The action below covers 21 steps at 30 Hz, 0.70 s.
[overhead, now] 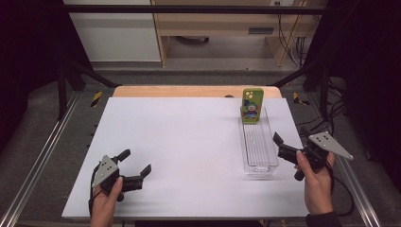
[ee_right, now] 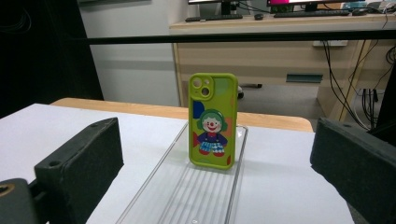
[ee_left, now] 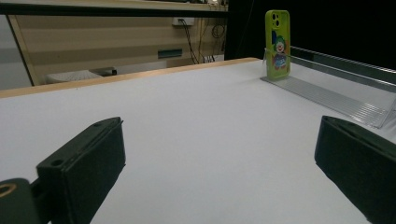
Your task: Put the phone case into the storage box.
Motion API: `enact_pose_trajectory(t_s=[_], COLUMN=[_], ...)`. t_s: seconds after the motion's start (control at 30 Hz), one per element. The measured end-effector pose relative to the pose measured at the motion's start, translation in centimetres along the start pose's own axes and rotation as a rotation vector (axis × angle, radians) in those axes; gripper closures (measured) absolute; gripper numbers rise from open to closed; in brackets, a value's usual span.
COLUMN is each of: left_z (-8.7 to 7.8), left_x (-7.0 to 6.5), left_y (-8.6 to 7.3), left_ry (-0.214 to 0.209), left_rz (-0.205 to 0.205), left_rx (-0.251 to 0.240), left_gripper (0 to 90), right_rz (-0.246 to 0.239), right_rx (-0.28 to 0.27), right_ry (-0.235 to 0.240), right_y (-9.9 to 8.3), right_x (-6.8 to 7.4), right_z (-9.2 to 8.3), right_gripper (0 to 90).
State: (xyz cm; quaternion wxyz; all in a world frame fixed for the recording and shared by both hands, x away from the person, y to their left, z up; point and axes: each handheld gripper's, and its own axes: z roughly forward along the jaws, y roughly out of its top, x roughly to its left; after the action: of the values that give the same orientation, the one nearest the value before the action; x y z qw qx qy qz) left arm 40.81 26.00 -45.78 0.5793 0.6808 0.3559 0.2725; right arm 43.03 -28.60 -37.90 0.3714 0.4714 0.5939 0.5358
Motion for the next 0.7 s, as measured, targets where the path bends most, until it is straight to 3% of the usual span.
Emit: enact_pose_trajectory(t_s=[0.4,0.7], left_z=[-1.5,-1.7], left_x=[0.0,-0.1], left_y=[-0.2,-0.2], left_ry=[0.008,0.006], left_rz=[0.006,0.009], left_rx=[0.000,0.007], left_gripper=[1.4,1.4], right_rz=[0.000,-0.002], right_rx=[-0.016,-0.013], right_ry=[0.008,0.018], right_y=[-1.2,-2.3], right_x=[-0.4,-0.4], right_z=[-0.6,-0.9], right_gripper=[3.3,3.3])
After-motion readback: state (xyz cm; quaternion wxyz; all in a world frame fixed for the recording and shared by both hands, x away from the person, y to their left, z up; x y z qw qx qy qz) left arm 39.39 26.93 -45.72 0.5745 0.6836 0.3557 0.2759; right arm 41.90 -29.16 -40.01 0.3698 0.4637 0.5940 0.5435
